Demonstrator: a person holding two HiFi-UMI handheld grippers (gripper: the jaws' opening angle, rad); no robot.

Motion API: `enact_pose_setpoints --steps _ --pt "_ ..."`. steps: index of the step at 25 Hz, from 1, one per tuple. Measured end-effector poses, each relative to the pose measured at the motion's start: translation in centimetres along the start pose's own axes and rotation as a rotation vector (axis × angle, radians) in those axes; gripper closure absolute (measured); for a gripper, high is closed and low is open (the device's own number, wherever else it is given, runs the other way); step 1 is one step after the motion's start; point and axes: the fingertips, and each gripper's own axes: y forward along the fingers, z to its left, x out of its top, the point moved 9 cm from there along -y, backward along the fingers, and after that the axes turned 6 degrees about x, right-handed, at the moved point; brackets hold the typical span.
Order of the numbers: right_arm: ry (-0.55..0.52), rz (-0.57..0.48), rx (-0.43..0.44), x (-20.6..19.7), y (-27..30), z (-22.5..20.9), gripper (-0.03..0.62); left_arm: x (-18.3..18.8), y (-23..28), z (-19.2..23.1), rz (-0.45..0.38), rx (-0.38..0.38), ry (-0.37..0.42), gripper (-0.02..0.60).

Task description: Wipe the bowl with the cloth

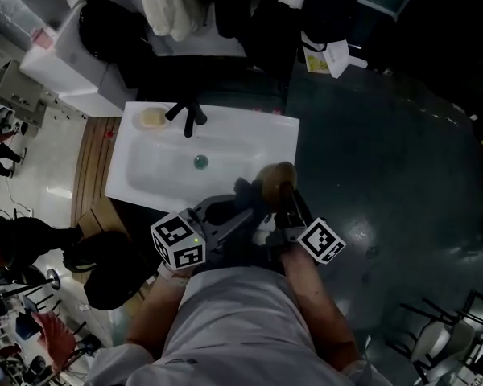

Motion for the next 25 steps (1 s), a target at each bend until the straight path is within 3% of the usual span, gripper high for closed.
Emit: enact_pose_setpoints --steps 4,11,17,25 --pt "0.053 -0.012 -0.018 -0.4 1.3 -0.2 0.563 1.1 0.6 1.1 0.0 -0.02 0.012 0.508" --pt "0.001 -0.004 0.001 -0.5 3.3 0.9 0.563 4.4 0.3 4.1 -0.02 -0.091 0.001 0.508" --pt "-0.094 0.027 0.036 -1.1 4.3 2.1 0.563 7.0 -0.1 6.2 -0.041 -0.133 0.004 0.508" --pt "-0.335 0.094 0.071 -1.2 4.1 4.1 0.564 9.2 0.4 7.4 -0.031 -0.216 0.031 0.509"
